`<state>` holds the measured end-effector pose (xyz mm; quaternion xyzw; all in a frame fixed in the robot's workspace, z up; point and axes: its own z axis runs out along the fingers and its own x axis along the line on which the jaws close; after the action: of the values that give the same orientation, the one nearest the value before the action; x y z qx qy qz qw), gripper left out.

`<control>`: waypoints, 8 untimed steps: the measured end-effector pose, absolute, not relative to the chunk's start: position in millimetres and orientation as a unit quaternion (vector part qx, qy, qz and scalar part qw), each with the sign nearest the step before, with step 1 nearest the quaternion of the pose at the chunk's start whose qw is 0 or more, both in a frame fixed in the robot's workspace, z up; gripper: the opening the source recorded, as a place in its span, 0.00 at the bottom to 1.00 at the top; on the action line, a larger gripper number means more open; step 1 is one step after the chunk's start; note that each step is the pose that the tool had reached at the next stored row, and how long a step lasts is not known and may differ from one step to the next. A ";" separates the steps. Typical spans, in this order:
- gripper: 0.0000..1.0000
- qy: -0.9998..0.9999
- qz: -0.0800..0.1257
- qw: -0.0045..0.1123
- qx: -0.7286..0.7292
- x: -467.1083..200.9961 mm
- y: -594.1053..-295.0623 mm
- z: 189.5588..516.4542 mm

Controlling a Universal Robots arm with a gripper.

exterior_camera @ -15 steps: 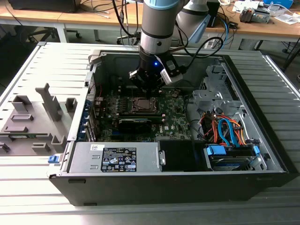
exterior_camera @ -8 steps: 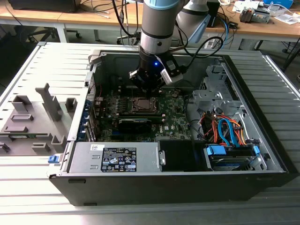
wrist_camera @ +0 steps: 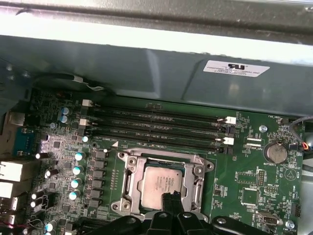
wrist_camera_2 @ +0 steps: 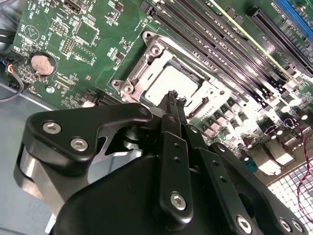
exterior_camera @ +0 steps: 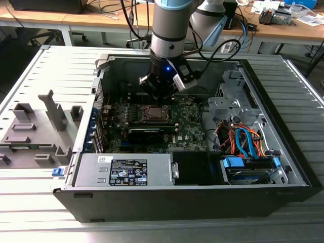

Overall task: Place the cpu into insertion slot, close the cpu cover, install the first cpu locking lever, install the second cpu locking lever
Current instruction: 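Install the first cpu locking lever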

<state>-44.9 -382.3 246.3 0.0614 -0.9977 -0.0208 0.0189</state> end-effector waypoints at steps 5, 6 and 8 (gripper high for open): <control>0.11 -0.998 -0.021 0.019 0.061 -51.3 -382.3 246.5; 0.11 -0.998 -0.021 0.018 0.061 -53.2 -382.3 246.5; 0.11 -0.998 -0.021 0.018 0.060 -55.4 -382.3 246.5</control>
<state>-55.4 -382.3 246.5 0.0603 -0.9978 -0.0209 0.0184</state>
